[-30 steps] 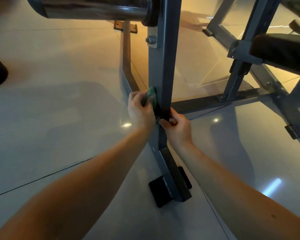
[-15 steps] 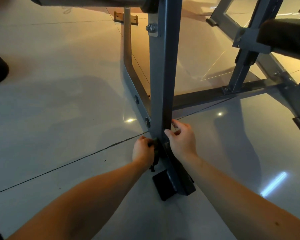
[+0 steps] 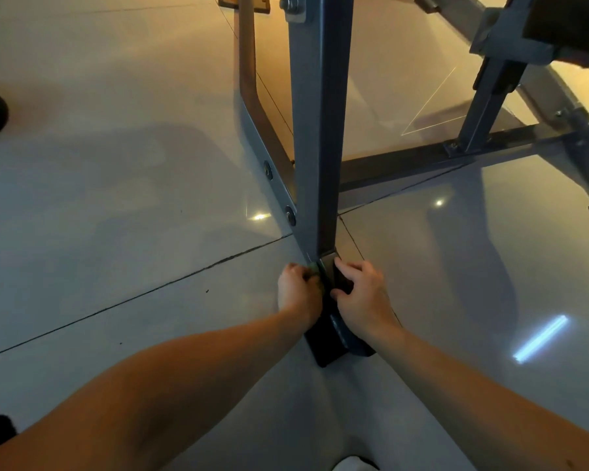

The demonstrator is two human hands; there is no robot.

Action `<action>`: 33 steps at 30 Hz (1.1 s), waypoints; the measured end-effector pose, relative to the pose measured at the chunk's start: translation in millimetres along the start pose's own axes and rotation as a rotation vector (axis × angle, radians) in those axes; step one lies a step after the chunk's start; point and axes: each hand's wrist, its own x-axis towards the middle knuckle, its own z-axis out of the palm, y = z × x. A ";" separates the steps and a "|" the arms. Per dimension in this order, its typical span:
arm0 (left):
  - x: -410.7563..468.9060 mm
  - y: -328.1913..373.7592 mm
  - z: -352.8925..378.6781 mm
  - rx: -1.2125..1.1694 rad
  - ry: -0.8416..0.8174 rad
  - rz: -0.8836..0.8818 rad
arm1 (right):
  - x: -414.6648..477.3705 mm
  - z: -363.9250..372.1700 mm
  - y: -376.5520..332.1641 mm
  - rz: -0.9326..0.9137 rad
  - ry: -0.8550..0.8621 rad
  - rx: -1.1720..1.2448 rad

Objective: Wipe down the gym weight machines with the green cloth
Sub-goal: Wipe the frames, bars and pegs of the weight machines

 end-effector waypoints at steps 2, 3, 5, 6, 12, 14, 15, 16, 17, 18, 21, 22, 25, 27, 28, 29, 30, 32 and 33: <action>-6.4 -6.4 2.6 0.017 -0.049 0.006 | 1.9 -2.1 0.7 0.002 -0.010 0.015; -2.5 -5.3 0.0 0.013 -0.054 0.002 | 3.6 -4.0 0.4 0.002 -0.021 0.016; 15.4 2.9 -9.0 -0.037 -0.029 -0.032 | 5.7 -6.8 1.1 0.001 -0.049 0.015; 27.0 8.3 -14.2 -0.073 0.001 -0.059 | 6.1 -7.2 2.6 0.002 -0.054 0.022; 46.9 19.9 -21.7 -0.005 0.124 -0.037 | 0.9 -2.9 14.8 0.013 -0.023 0.073; 27.5 14.9 -13.2 0.043 0.077 0.010 | -0.8 -3.2 18.5 0.009 -0.024 0.093; 16.3 10.0 -7.8 0.060 0.030 0.015 | -1.4 -3.4 19.0 0.003 -0.023 0.095; 3.6 4.9 -3.1 0.089 -0.021 0.013 | -1.7 -3.5 18.9 -0.006 -0.021 0.086; -6.7 -0.5 0.4 0.103 -0.063 0.009 | -1.9 -3.0 17.9 -0.017 -0.019 0.071; -11.3 -3.8 0.5 0.111 -0.087 -0.001 | -2.2 -2.4 16.6 -0.026 -0.019 0.057; 12.4 5.3 -11.8 0.069 -0.052 -0.018 | -0.9 -1.7 14.1 -0.041 -0.035 0.045; 26.8 13.4 -21.1 0.024 0.008 -0.031 | -0.9 -2.1 14.2 -0.038 -0.043 0.058; 59.0 37.7 -42.6 -0.071 0.140 -0.068 | -5.5 -7.0 17.7 -0.016 -0.044 0.060; 54.2 36.1 -37.7 -0.041 0.150 -0.053 | -15.0 -11.6 23.4 0.004 -0.037 0.026; 46.6 31.0 -31.6 -0.016 0.131 -0.046 | -21.5 -14.0 27.8 0.016 -0.037 0.008; 36.9 23.4 -23.4 0.013 0.101 -0.038 | -28.8 -15.9 32.6 0.028 -0.046 -0.006; 26.0 15.2 -15.0 0.042 0.073 -0.022 | -36.0 -17.5 37.8 0.040 -0.058 -0.013; 1.7 2.4 -2.7 0.081 0.010 0.003 | -48.0 -20.3 46.4 0.063 -0.086 0.002; -13.2 -0.7 1.0 0.091 -0.015 0.011 | -51.5 -20.3 49.3 0.070 -0.101 0.015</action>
